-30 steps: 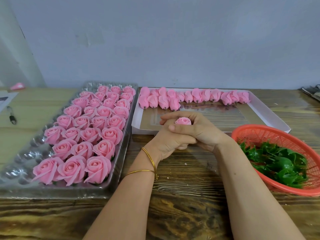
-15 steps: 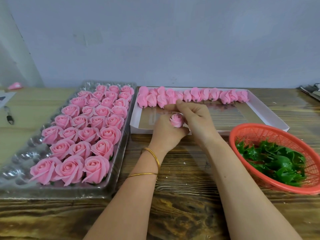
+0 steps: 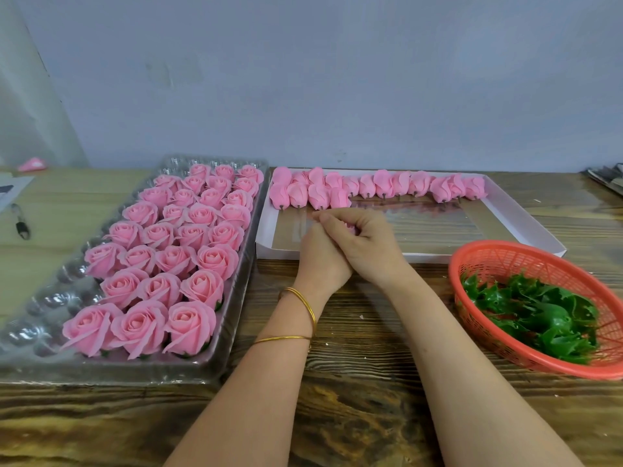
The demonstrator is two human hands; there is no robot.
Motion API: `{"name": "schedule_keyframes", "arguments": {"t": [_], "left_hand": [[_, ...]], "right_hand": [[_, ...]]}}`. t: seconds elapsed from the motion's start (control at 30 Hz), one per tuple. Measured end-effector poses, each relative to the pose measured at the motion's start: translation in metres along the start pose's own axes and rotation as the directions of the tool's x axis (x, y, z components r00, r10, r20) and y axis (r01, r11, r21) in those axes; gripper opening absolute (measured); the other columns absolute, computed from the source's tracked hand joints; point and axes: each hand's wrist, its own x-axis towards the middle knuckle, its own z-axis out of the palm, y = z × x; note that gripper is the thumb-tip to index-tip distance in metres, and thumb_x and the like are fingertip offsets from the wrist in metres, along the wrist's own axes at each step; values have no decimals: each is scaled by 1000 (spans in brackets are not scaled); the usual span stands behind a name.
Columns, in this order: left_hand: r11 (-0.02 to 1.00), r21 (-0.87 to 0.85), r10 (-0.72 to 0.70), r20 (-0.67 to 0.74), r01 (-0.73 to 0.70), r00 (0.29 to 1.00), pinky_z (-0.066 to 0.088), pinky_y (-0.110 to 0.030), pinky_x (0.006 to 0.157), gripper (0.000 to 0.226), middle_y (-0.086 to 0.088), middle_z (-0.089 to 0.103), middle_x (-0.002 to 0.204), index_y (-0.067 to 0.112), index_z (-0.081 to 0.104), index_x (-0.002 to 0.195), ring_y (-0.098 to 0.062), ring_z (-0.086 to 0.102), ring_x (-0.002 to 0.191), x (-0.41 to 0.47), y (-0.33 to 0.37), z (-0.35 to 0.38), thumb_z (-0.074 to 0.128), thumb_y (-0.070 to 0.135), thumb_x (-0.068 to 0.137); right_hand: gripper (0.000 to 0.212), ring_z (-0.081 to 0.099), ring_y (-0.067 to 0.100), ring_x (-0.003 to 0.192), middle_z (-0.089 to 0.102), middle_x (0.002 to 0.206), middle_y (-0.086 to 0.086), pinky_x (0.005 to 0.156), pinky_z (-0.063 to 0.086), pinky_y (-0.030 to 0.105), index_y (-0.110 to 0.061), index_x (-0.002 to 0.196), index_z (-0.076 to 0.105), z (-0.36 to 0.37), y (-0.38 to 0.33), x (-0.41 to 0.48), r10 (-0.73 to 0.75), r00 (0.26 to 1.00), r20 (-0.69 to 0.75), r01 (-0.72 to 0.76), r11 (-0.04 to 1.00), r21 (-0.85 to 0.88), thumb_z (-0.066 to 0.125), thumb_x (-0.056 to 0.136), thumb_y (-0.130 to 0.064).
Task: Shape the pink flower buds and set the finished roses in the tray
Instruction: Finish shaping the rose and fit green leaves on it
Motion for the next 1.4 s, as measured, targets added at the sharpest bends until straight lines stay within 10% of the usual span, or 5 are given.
{"name": "schedule_keyframes", "arguments": {"t": [0.5,0.83,1.13,1.27,1.4], "left_hand": [[981,161,105,33,-109,994,35,-24,73,20,-2,58,89,7,69,96,-12,49,86,0,1,3,49,10,96],[987,106,114,83,-122,990,35,-7,53,32,13,45,59,22,52,64,1,42,58,6,-8,3,51,10,93],[948,-317,31,166,23,986,55,-27,61,34,3,69,67,27,67,65,-13,67,70,-2,3,-8,73,-6,66],[930,-359,25,255,71,967,48,-28,54,18,-8,63,65,5,64,75,-14,61,64,-5,6,-8,71,-10,67],[890,-433,20,350,144,936,38,-12,47,30,15,52,50,27,60,61,-1,51,51,-8,8,-8,64,-3,58]], "right_hand": [[15,64,-9,89,70,96,-13,77,46,8,-21,108,67,-6,4,1,110,984,139,-117,992,43,61,95,-26],[83,56,6,120,62,127,-8,107,43,34,-16,136,53,-12,0,-4,209,963,168,-194,976,-103,63,71,-68],[23,69,19,102,75,103,6,92,54,33,-13,102,73,-25,-1,3,207,975,78,-221,874,433,57,95,-28],[34,71,22,89,74,98,15,84,58,33,-3,85,74,-25,-6,4,190,977,100,-214,817,536,48,100,-18],[41,71,22,93,74,98,16,84,57,29,8,84,70,-23,-9,2,173,972,157,-229,834,502,47,100,-21]]}}
